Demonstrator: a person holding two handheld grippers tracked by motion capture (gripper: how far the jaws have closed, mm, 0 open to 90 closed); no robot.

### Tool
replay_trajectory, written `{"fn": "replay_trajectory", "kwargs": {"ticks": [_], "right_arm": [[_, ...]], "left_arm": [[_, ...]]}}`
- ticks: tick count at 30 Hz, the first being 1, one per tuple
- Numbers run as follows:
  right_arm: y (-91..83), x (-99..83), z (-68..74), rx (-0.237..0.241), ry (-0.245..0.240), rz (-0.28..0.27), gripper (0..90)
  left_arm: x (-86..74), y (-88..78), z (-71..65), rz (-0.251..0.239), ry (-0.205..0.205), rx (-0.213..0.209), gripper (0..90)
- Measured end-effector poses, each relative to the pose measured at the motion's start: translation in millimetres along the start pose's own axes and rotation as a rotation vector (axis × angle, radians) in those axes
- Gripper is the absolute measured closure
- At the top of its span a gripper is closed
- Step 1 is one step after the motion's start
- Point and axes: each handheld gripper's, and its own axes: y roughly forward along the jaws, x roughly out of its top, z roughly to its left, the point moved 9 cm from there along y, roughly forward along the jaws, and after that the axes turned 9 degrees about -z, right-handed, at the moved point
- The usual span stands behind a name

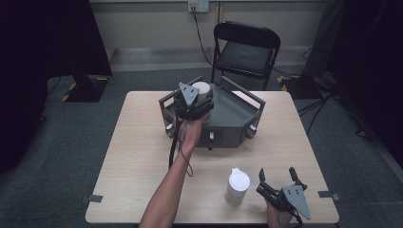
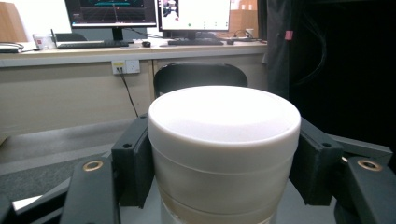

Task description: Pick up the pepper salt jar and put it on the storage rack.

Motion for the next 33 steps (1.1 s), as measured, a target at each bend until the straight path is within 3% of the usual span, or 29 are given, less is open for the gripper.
{"fn": "replay_trajectory", "kwargs": {"ticks": [7, 9, 19, 30, 33], "right_arm": [[0.0, 0.0, 0.0, -0.001, 0.001, 0.0, 0.7], [0.1, 0.1, -0.3, -0.002, 0.004, 0.001, 0.7], [0.0, 0.0, 0.3, -0.004, 0.0, 0.0, 0.7], [0.0, 0.0, 0.6, -0.005, -0.002, 0.0, 0.7], [0.0, 0.0, 0.6, -0.005, -0.002, 0.0, 0.7]], "left_arm": [[-2.9, 5.9, 0.5, 0.039, 0.008, 0.003, 34.0], [-5.1, 6.3, 0.7, 0.033, -0.005, 0.015, 34.0], [-9.2, 5.3, -4.3, 0.013, 0.01, 0.028, 33.7], [-9.2, 5.1, -2.7, 0.017, 0.014, 0.021, 33.2], [-8.3, 5.0, -1.7, 0.015, 0.0, 0.012, 25.9]]}}
